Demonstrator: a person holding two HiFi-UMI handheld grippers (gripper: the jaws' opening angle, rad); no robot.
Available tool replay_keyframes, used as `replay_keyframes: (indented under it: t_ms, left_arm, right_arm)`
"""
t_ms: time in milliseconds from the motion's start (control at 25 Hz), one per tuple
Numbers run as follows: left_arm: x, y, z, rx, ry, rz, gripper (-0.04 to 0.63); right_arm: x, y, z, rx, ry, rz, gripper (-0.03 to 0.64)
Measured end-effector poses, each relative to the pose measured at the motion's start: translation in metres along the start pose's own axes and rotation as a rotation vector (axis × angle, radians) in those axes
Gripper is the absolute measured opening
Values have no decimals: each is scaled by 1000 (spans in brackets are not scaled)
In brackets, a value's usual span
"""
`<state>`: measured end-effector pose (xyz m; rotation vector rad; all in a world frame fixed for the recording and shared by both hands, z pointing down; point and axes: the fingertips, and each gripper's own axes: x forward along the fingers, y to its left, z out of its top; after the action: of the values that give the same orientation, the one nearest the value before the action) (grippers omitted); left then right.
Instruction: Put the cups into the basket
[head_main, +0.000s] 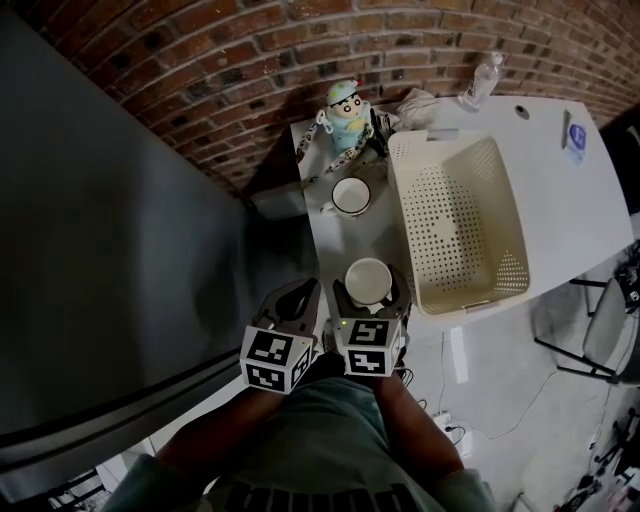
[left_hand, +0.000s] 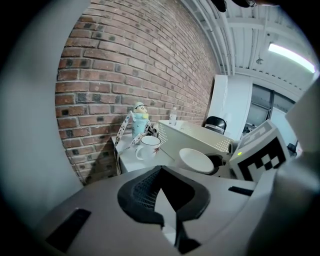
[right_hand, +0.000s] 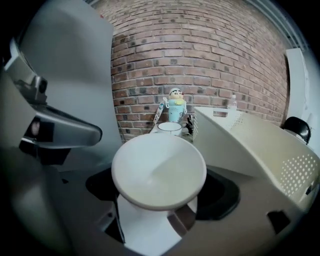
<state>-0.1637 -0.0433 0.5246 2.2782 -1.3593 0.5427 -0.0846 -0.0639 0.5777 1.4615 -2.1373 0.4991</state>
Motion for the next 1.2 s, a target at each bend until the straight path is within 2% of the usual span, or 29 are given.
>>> replay_keyframes:
  t_ms: [360,720,880,1200]
  left_arm:
    - [-15,-6,24,-27,-63,5,6]
    - [-27,-28,59,-29,-166,-59,6]
    - [-21,-47,65,-37,-181,-77,6]
    - [12,-99,95,-28,-200,-67,6]
  right_arm:
    - [-51,17,38,-38,-43,78,407]
    - [-91,3,79,-11,-100,58,407]
    - [-109,-17,83,4,-114,55,407]
    - [-114,-96,87,5,-99,44,407]
